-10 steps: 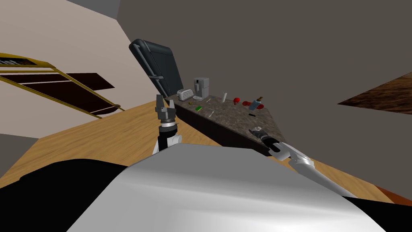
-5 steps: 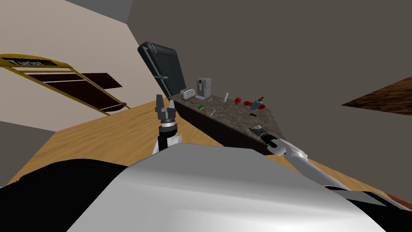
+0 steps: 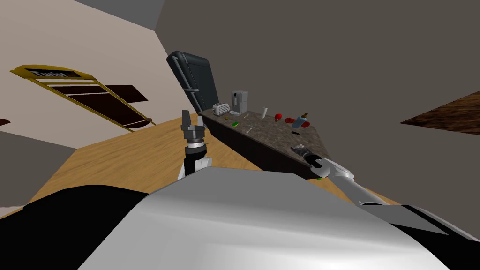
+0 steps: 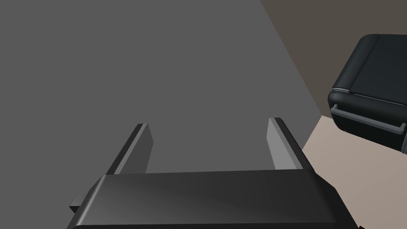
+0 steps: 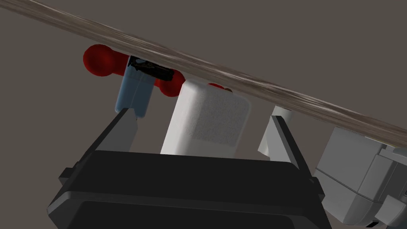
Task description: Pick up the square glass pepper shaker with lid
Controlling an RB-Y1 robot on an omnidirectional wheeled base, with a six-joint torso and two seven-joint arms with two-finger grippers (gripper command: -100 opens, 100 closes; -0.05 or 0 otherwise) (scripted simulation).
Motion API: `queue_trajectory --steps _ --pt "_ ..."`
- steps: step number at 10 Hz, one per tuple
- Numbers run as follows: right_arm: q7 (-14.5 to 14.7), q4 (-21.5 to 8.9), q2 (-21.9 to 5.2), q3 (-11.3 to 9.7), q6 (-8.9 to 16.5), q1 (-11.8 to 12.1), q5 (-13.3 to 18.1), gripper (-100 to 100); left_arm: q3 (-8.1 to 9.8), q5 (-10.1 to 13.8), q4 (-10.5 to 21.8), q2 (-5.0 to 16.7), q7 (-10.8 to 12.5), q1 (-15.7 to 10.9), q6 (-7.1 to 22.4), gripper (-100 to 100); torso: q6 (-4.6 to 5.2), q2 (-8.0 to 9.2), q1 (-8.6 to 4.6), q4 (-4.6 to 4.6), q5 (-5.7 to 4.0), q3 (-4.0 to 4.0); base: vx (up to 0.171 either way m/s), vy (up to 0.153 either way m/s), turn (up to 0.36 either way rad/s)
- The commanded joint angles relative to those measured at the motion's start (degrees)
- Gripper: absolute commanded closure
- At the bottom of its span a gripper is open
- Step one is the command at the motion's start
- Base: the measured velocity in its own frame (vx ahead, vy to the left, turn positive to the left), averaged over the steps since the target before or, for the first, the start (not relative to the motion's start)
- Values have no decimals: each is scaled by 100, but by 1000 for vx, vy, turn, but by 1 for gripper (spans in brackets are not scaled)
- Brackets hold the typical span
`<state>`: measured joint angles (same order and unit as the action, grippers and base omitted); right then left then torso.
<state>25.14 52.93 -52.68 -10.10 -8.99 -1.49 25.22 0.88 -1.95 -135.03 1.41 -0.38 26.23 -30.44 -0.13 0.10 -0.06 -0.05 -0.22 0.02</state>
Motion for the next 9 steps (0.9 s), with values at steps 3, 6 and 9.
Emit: queue_trajectory --steps 3,6,9 --pt "-99 -606 -5 -243 -44 -619 21 -100 0 0 0 0 0 -1 0 0 -1 15 7 3 2 9 -96 14 72" --pt "-184 -1007 -5 -467 -122 -983 43 -100 0 0 0 0 0 -1 0 0 -7 2 3 -1 -1 -1 -71 8 89" --pt "-184 -1287 -5 -467 -122 -1174 43 -100 0 0 0 0 0 1 0 0 -2 -20 3 -4 1 -11 -13 5 -14"
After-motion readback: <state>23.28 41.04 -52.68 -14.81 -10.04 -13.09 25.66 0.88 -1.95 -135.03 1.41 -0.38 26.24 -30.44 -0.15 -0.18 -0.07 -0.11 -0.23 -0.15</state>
